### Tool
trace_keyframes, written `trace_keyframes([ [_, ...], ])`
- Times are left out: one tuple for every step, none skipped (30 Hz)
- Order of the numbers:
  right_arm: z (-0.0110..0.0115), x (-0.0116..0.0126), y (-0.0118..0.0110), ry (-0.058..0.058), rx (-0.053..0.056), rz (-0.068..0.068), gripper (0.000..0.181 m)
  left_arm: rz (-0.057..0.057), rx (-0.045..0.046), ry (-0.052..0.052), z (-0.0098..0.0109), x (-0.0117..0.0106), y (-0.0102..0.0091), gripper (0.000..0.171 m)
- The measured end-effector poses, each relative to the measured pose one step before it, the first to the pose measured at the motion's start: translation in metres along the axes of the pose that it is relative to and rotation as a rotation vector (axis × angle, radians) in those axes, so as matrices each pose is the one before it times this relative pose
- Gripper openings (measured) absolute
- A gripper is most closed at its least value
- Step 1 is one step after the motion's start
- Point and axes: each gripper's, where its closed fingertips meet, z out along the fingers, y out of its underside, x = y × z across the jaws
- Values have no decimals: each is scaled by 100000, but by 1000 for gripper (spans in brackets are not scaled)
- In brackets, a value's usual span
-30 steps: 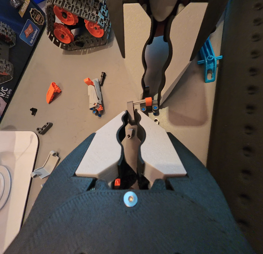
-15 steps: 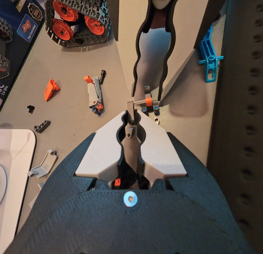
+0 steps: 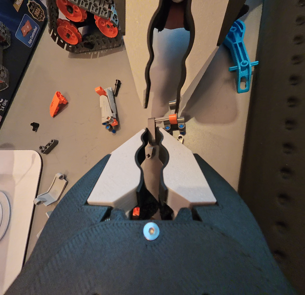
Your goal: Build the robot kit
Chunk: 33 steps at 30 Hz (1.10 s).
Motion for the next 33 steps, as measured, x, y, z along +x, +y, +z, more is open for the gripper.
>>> trace_keyframes([
  [6,-57,-20,-460,149,348,30,133,-39,-17,-7,-3,-9,7],
  [79,-120,42,-700,-44,249,29,173,-235,-88,-4,-19,18,7],
  [88,-99,88,-439,-374,-143,29,283,-312,-161,3,-32,14,7],
  [37,-81,36,-327,-84,-371,28,218,-285,57,-3,0,3,7],
  [12,-73,3,-457,107,-98,25,202,-220,-60,10,-12,15,7],
  [25,-46,15,-288,70,126,24,14,21,-109,-1,-28,5,7],
  [18,-36,73,-221,-304,-64,23,-151,131,286,7,27,25,7],
  [102,-98,247,-400,-1327,-490,23,-280,50,749,24,100,41,8],
  [202,-166,318,-634,-1460,-562,23,-136,-169,531,56,57,83,7],
  [205,-207,258,-805,-1242,-778,23,34,-433,-99,74,-18,118,8],
  [133,-114,99,-304,-537,-651,23,89,-407,202,45,18,101,8],
  [98,-146,-53,-789,211,-32,23,-275,88,158,16,2,9,8],
  [90,-124,-40,-467,115,-442,20,-166,-111,148,3,5,15,8],
  [79,-58,66,121,-524,-1166,16,248,-184,-104,-5,-18,11,8],
  [45,-129,64,-449,-512,-837,14,270,49,-166,-17,-17,-41,8],
  [11,-84,-6,-329,76,-238,12,352,-17,-169,-18,-12,-25,8],
  [-1,31,-13,257,97,-226,11,611,-189,-324,-21,-37,-3,8],
  [2,-5,-31,8,129,-145,9,520,25,-76,-18,-1,-17,8],
  [31,-33,-29,18,54,-455,9,465,-110,-103,17,-16,5,8],
  [8,47,1,792,-232,-1053,8,661,-187,-271,-20,-65,40,8],
  [-38,8,-65,474,6,-809,8,18,24,172,-23,-31,-13,8],
  [-9,-32,-12,148,-276,-661,8,11,166,281,-13,17,-49,8],
  [-2,-39,10,369,-329,-1265,7,569,69,-205,10,-13,-41,8],
  [-17,-131,-57,-118,88,-1160,6,503,-297,-359,7,-32,1,8],
  [1,-41,-38,206,-33,-299,6,496,-488,-344,18,-52,27,8],
  [25,4,34,230,-227,-93,6,279,-24,88,16,-1,-20,8],
  [-14,-1,23,79,37,-443,6,309,-42,350,34,32,10,8],
  [-37,-2,24,-116,167,169,6,317,57,279,23,3,-23,8],
  [7,22,32,-346,230,783,6,694,208,81,26,-33,-45,7],
  [3,-26,22,-557,406,516,6,1109,38,326,44,17,-12,7],
  [-17,-36,19,-467,367,-26,6,1325,257,268,25,23,-36,7],
  [-9,-28,3,-425,364,180,6,1038,82,292,22,16,-39,8],
  [-13,-50,9,-493,322,360,6,1247,401,-40,0,-9,-85,8],
])
